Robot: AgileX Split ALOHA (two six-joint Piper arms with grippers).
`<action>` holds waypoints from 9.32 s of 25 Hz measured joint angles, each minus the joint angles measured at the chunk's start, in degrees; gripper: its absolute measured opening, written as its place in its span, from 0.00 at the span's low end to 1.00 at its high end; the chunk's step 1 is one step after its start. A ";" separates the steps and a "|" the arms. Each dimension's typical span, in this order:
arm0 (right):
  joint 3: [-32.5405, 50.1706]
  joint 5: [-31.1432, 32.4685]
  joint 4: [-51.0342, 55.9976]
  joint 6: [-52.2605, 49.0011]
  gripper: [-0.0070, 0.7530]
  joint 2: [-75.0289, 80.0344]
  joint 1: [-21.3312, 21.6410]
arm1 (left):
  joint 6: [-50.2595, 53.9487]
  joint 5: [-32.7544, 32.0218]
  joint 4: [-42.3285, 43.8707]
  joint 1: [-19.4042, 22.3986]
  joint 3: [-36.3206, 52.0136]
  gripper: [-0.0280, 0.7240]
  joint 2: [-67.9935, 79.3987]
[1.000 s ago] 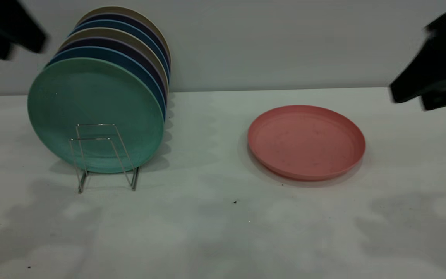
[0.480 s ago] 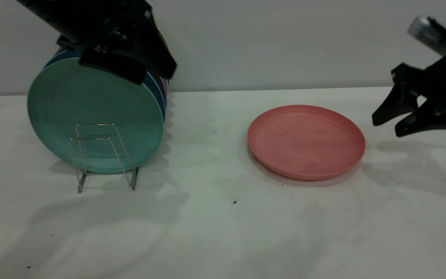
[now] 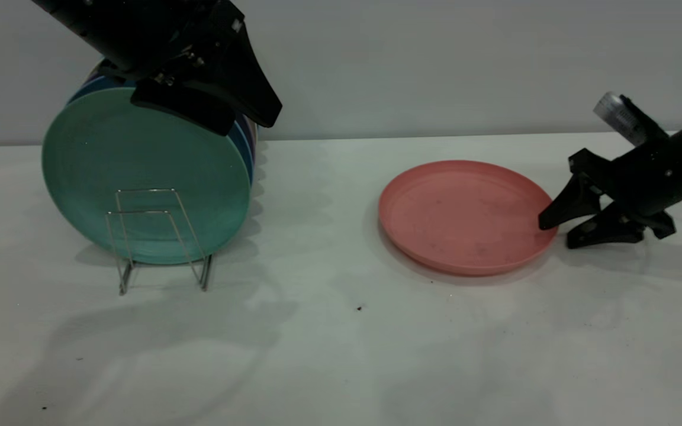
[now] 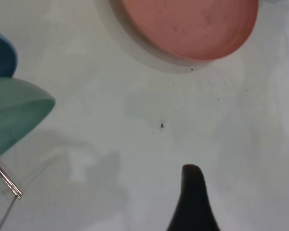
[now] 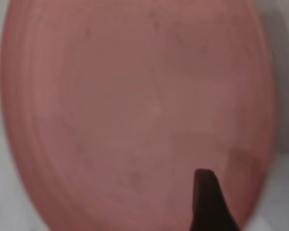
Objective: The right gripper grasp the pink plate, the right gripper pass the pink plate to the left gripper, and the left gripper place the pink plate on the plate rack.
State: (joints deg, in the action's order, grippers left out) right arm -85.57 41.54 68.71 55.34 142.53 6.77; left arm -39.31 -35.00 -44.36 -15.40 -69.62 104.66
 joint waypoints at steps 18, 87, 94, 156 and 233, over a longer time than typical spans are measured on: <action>-0.85 19.16 10.65 20.65 0.03 2.44 -1.68 | 6.64 5.14 -4.34 -0.25 0.00 0.82 1.30; 17.33 29.51 -44.05 -30.41 0.57 -100.34 -5.63 | -39.40 -5.14 33.35 5.00 -1.10 0.18 -23.20; 38.38 29.52 -51.52 -40.71 0.57 -124.93 -5.63 | -40.66 -6.65 40.62 5.00 -1.10 0.18 -21.97; 58.52 23.69 -55.34 -40.36 0.49 -128.93 -5.63 | -45.31 3.29 39.20 6.33 -1.09 0.36 -2.46; 58.52 23.42 -65.13 -51.95 0.49 -143.61 -16.65 | 37.53 -29.63 43.52 9.39 41.78 0.65 -105.66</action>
State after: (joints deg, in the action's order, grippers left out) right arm -27.05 64.95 3.57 3.39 -1.07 -9.88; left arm -1.78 -64.63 -0.84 -6.01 -27.84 -0.99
